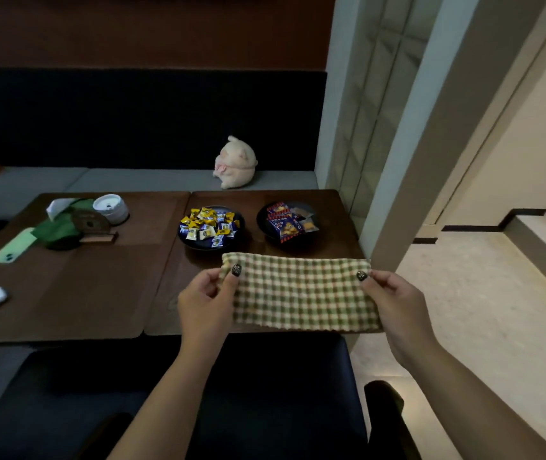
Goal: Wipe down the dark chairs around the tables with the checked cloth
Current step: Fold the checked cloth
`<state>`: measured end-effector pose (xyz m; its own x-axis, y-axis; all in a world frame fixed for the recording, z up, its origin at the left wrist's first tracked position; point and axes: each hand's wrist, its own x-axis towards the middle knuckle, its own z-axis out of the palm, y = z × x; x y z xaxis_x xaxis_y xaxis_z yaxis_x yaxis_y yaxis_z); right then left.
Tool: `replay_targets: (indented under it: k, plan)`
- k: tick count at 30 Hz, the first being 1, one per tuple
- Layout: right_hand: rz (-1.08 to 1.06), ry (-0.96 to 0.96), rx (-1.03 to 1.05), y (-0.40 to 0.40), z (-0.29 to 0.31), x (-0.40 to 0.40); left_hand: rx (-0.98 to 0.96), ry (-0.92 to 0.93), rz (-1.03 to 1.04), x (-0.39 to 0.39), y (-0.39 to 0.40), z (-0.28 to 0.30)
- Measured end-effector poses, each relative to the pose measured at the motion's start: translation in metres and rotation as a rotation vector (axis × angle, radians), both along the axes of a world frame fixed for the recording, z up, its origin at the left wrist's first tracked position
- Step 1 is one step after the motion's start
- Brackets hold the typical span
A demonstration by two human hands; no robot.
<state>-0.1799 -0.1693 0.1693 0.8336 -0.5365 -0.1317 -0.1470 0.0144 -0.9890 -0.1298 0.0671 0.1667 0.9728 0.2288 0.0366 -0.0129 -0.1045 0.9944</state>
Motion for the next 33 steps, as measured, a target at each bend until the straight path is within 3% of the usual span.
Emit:
replay_targets:
  k: [11, 13, 17, 19, 23, 26, 30, 33]
  plan:
    - [-0.215, -0.245, -0.152, 0.089, 0.066, -0.134, -0.15, -0.039, -0.106, -0.103, 0.076, 0.076]
    - [-0.208, -0.232, 0.006, 0.096, 0.074, -0.145, -0.224, 0.091, -0.158, -0.117, 0.082, 0.089]
    - [0.044, 0.0, 0.643, 0.105, 0.091, -0.16, -0.315, 0.316, -0.285, -0.135, 0.095, 0.105]
    - [0.144, 0.071, 0.684, 0.109, 0.093, -0.169, -0.345, 0.352, -0.321, -0.142, 0.099, 0.108]
    - [0.147, 0.001, 0.69, 0.099, 0.089, -0.181, -0.392, 0.414, -0.345, -0.151, 0.103, 0.112]
    - [0.094, 0.017, 0.5, 0.084, 0.081, -0.186, -0.409, 0.445, -0.315, -0.165, 0.092, 0.107]
    - [0.028, 0.062, -0.114, 0.064, 0.084, -0.197, -0.397, 0.366, -0.294, -0.193, 0.063, 0.105]
    - [0.01, -0.101, -0.394, 0.057, 0.102, -0.207, -0.347, 0.282, -0.299, -0.214, 0.042, 0.109]
